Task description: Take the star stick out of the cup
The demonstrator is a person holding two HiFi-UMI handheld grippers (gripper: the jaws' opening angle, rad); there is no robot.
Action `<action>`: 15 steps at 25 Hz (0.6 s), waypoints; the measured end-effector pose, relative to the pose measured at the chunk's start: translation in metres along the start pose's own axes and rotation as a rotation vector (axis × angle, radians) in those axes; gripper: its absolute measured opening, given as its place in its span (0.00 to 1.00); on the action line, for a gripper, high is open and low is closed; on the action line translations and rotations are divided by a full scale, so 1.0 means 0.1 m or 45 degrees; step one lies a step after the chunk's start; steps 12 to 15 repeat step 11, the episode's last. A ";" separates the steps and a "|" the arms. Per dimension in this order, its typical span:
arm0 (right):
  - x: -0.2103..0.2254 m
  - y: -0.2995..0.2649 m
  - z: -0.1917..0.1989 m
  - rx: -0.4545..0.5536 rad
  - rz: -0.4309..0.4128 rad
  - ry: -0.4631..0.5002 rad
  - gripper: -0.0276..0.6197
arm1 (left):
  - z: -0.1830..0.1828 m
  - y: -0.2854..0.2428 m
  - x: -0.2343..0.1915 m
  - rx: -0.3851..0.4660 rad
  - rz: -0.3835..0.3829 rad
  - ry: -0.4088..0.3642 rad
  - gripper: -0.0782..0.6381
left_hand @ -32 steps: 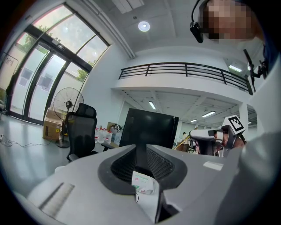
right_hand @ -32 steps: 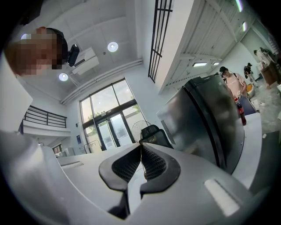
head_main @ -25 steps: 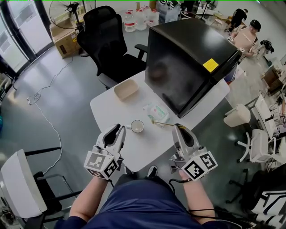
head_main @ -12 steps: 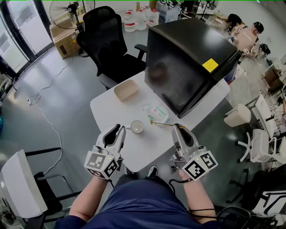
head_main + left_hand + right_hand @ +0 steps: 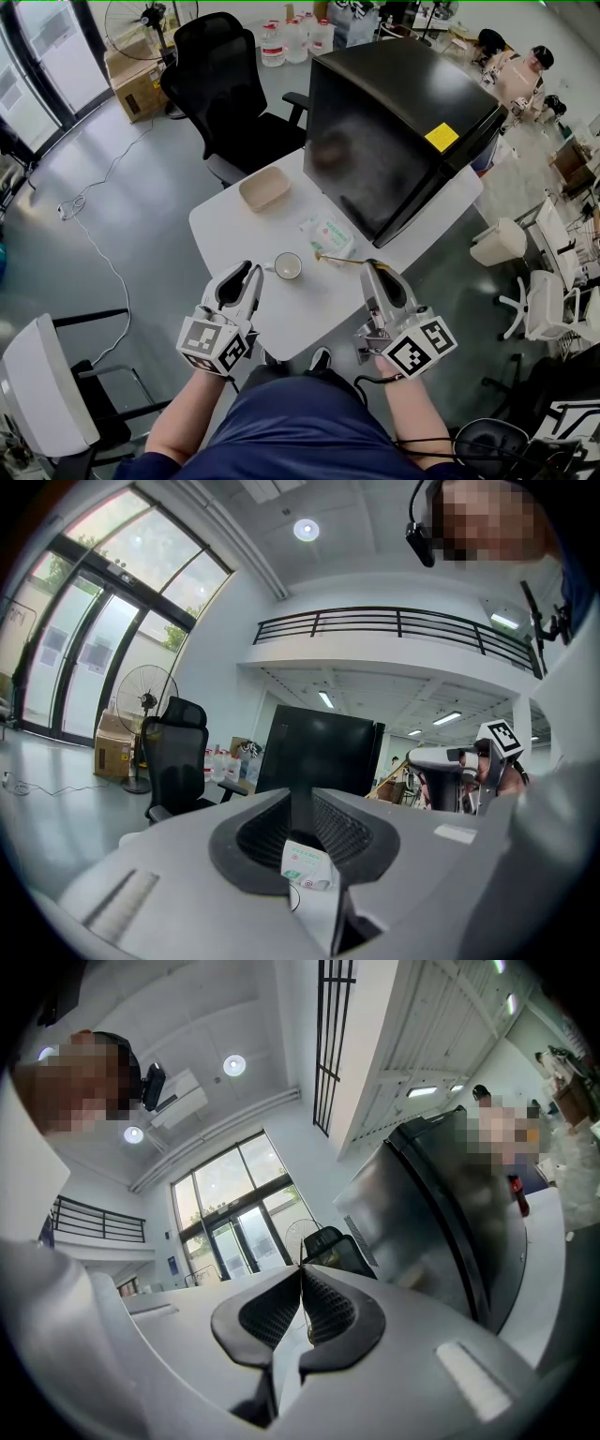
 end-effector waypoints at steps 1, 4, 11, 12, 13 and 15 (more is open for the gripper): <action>0.00 0.00 0.00 0.001 0.000 -0.001 0.06 | 0.00 0.00 0.00 0.000 -0.001 0.000 0.21; 0.01 -0.01 -0.01 0.003 -0.001 -0.002 0.06 | 0.00 -0.02 -0.02 0.000 -0.002 0.001 0.21; 0.03 -0.02 0.02 0.004 0.004 -0.004 0.06 | 0.04 -0.02 -0.03 -0.004 -0.001 0.004 0.21; 0.03 -0.02 0.02 0.004 0.004 -0.004 0.06 | 0.04 -0.02 -0.03 -0.004 -0.001 0.004 0.21; 0.03 -0.02 0.02 0.004 0.004 -0.004 0.06 | 0.04 -0.02 -0.03 -0.004 -0.001 0.004 0.21; 0.03 -0.02 0.02 0.004 0.004 -0.004 0.06 | 0.04 -0.02 -0.03 -0.004 -0.001 0.004 0.21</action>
Point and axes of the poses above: the fingertips, and each gripper's own axes: y backward along the fingers, x to its right, z out of its underside, the point moved 4 cm from there along y, backward along the fingers, and after that the axes turned 14 degrees about -y, right-handed, at the moved point
